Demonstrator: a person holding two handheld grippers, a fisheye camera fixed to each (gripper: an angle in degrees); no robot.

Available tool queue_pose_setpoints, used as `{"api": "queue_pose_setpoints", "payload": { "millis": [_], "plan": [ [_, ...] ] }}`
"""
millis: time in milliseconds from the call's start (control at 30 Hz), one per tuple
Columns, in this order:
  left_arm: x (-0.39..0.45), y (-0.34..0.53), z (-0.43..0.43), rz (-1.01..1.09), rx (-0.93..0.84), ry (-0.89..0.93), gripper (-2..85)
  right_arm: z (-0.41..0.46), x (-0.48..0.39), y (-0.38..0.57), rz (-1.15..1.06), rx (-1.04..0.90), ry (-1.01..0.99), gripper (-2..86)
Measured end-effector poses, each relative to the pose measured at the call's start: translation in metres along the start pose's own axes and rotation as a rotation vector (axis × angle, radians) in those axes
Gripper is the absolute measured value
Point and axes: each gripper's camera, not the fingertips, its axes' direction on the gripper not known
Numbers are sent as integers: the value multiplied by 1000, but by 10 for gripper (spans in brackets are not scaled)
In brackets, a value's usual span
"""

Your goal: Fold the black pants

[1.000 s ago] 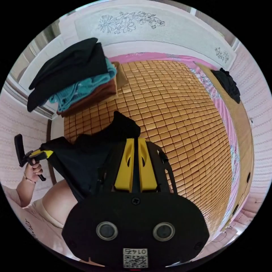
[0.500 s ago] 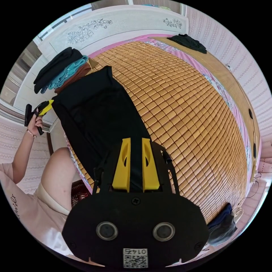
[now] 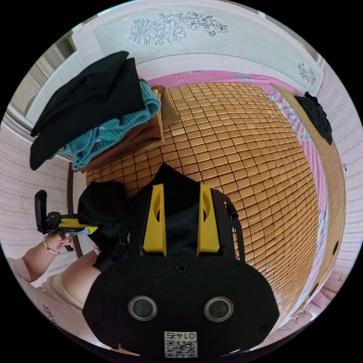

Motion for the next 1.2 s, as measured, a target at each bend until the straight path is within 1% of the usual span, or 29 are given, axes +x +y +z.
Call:
{"api": "queue_pose_setpoints", "payload": {
  "millis": [67,100,133,167,200,233,267,300,333,367,400,433,467,533,567,600,633,667,700,733,767,833,933,1000,1067,1100,1200],
  "plan": [
    [2,3,2,10,8,-9,-9,16,-1,-2,2,-53,22,65],
    [3,4,2,19,8,-18,-9,21,-1,1,1,-77,25,25],
    [4,4,2,23,9,-24,-9,16,-1,6,-8,-53,2,3],
    [7,5,-1,38,22,-46,-9,12,0,8,-9,-33,-11,0],
    [10,7,-9,55,61,-71,-9,-2,3,15,1,31,-42,-4],
    [13,8,-15,68,95,-82,-9,-22,7,23,29,141,-68,-6],
    [17,12,-27,87,166,-102,-9,-32,11,27,55,192,-82,-5],
    [16,15,-35,72,216,-118,-9,-49,19,33,117,281,-121,-5],
    [15,16,-37,60,228,-121,-9,-58,28,36,181,313,-173,-1],
    [10,15,-35,41,220,-108,-9,-59,31,36,203,303,-206,1],
    [5,14,-29,31,175,-66,-9,-56,33,34,209,245,-286,12],
    [3,14,-26,30,155,-48,-9,-53,24,31,163,181,-314,29],
    [2,16,-21,36,132,-42,-9,-52,17,30,135,158,-299,41],
    [4,20,-12,64,105,-72,-9,-42,-26,23,-22,76,-134,89],
    [4,23,-7,69,90,-85,-9,-37,-38,22,-70,45,-86,92],
    [3,26,-1,61,81,-77,-9,-22,-60,21,-154,-33,17,99],
    [2,27,1,56,78,-67,-9,-10,-75,24,-214,-107,84,87],
    [0,29,5,46,74,-52,-9,-17,-78,27,-221,-44,78,81],
    [0,30,9,46,71,-56,-9,-25,-80,31,-198,1,95,32],
    [0,31,10,48,70,-62,-9,-25,-82,32,-214,-49,100,4],
    [2,32,12,59,75,-72,-9,-27,-83,34,-222,-53,98,1],
    [7,35,12,81,102,-86,-9,-54,-77,42,-219,13,57,-5],
    [12,38,9,109,139,-87,-9,-90,-64,46,-166,92,-35,2],
    [8,39,16,99,122,-75,-9,-102,-69,45,-191,113,-14,22],
    [3,40,23,79,123,-73,-9,-99,-80,40,-234,40,11,89],
    [1,40,27,63,118,-66,-9,-93,-87,39,-268,-44,7,119],
    [1,42,37,54,117,-66,-9,-111,-91,49,-292,-21,-42,96]
  ]
}}
